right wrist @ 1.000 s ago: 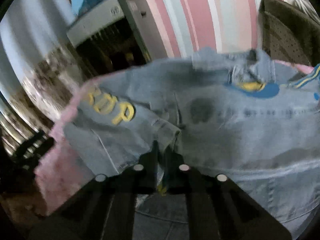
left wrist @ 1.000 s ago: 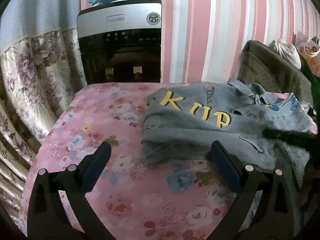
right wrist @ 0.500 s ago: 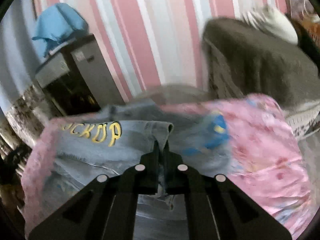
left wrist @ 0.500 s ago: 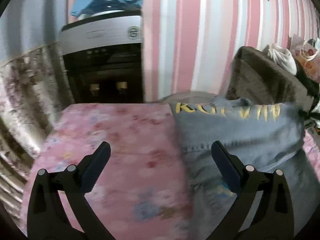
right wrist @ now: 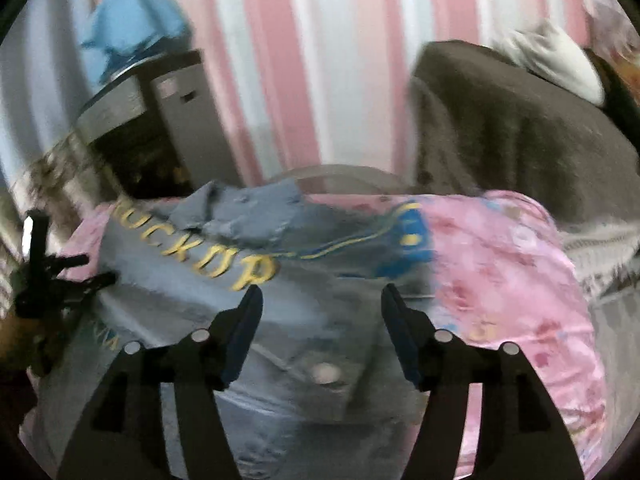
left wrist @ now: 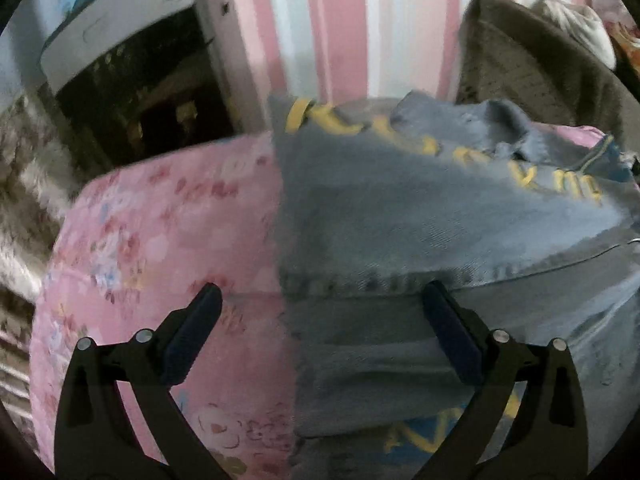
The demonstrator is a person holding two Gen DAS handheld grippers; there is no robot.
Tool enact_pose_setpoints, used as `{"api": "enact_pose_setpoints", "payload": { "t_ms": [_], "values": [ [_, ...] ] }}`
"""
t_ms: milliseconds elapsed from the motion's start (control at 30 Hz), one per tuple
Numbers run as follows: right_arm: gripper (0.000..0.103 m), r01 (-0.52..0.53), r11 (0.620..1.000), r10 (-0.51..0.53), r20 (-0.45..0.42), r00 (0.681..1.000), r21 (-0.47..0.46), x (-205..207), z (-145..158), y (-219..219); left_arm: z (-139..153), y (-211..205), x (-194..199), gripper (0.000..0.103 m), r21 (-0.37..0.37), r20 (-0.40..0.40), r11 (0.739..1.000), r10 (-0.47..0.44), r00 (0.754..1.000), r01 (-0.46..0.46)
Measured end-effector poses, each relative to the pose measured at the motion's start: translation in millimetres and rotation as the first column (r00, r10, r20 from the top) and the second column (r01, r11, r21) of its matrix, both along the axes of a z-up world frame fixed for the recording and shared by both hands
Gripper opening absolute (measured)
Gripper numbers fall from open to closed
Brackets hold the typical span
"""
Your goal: Fold large clothes
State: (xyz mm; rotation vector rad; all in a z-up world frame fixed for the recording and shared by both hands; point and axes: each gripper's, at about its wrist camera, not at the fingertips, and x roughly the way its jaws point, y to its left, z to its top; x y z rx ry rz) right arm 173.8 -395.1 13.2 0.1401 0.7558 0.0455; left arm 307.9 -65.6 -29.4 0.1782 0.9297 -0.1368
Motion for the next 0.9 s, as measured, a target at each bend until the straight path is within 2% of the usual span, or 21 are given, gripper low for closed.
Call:
{"api": "enact_pose_setpoints", "payload": {
  "t_ms": [67, 233, 300, 400, 500, 667, 800, 900],
  "values": [
    [0.063, -0.041, 0.999, 0.04, -0.043, 0.998, -0.022, 4, -14, 14, -6, 11, 0, 0.1, 0.005, 0.007, 0.999, 0.036, 0.999, -0.036],
    [0.063, -0.051, 0.994, 0.032, -0.186, 0.982, -0.096, 15, -53, 32, -13, 21, -5, 0.1, 0.018, 0.023, 1.0, 0.024, 0.999, -0.024],
    [0.064, -0.057, 0.988, 0.029, -0.187, 0.982, -0.143, 16, -59, 37, -14, 22, -4, 0.1, 0.016, 0.024, 1.0, 0.023, 0.999, -0.024],
    [0.067, -0.042, 0.986, 0.01, -0.192, 0.981, -0.162, 17, -56, 42, -12, 25, -5, 0.1, -0.001, 0.038, 1.0, 0.019, 0.999, -0.019],
    [0.077, -0.04, 0.989, 0.024, -0.107, 0.994, -0.144, -2, -38, 43, 3, 32, -21, 0.096, -0.058, 0.083, 0.998, 0.006, 0.997, -0.001],
    [0.086, -0.004, 0.995, 0.007, 0.038, 0.999, -0.097, -61, -4, 28, 44, 50, -82, 0.1, -0.146, 0.186, 0.989, -0.008, 0.983, 0.035],
    [0.089, 0.01, 0.998, -0.005, 0.078, 0.997, -0.066, -114, 5, 16, 62, 61, -143, 0.1, -0.16, 0.255, 0.984, -0.03, 0.966, 0.073],
    [0.09, 0.03, 0.999, -0.027, 0.086, 0.996, -0.029, -149, 4, 6, 64, 65, -181, 0.1, -0.156, 0.275, 0.985, -0.033, 0.961, 0.078]
  ]
}}
